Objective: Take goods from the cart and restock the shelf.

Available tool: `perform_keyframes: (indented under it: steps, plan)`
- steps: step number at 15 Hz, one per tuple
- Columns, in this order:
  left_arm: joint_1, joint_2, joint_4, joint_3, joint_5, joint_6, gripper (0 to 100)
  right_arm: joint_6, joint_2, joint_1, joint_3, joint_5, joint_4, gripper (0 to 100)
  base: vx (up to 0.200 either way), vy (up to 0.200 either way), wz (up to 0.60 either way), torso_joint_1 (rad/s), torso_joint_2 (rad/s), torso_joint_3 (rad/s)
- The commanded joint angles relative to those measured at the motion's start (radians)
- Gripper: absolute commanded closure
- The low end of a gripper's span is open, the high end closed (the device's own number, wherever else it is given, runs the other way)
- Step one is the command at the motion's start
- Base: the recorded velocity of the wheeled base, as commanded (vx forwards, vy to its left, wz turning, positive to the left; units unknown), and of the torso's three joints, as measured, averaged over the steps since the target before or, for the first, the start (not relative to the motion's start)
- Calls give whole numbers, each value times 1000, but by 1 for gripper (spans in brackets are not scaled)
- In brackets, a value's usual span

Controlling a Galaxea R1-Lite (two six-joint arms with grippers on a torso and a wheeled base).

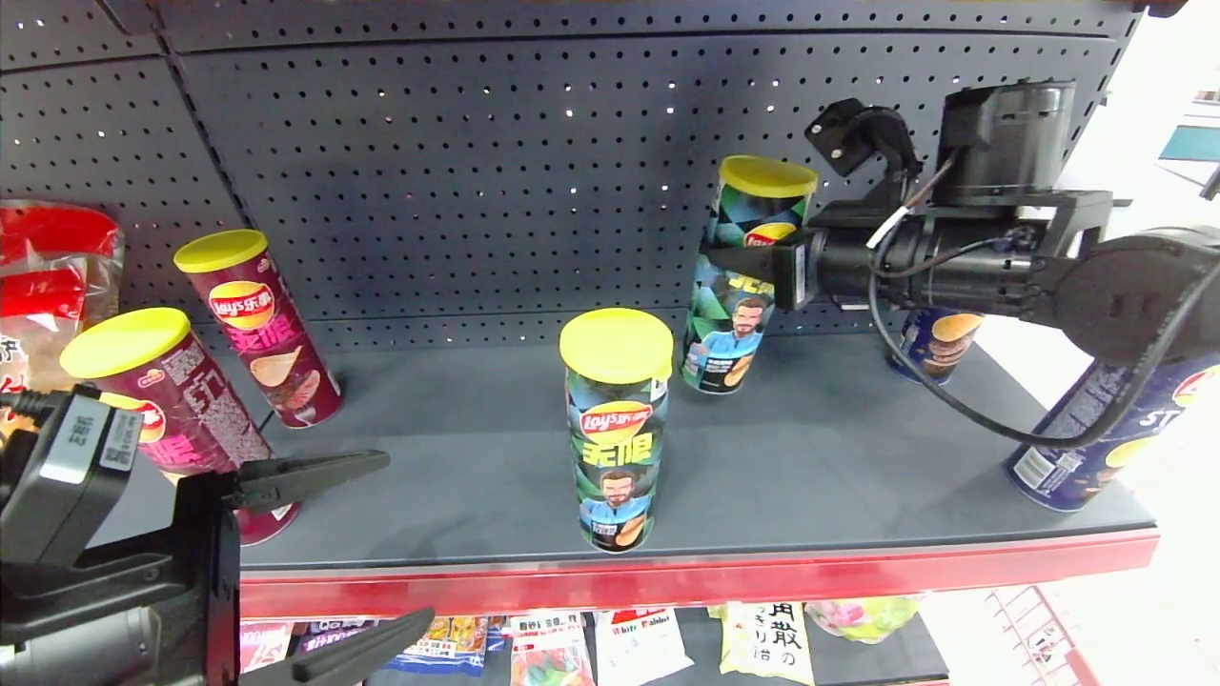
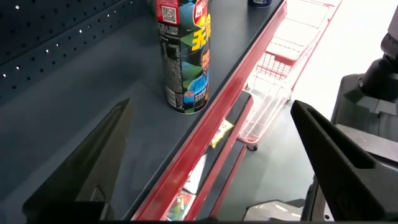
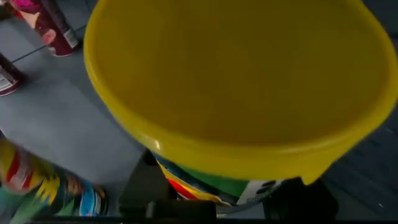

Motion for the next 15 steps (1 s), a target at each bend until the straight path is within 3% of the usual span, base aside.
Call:
perform_keyframes:
  steps: [1, 9, 15]
  plan:
    - [0, -7, 1, 4, 1, 0, 0, 0, 70, 24, -30, 0, -4, 100, 0, 0, 0, 0, 0, 0]
    - [1, -93, 93, 4, 7, 0, 0, -16, 180, 85, -147, -7, -6, 100, 0, 0, 0, 0, 0, 0]
    - [1, -128, 140, -1, 18, -1, 0, -60, 225, 96, -162, -11, -7, 100, 0, 0, 0, 0, 0, 0]
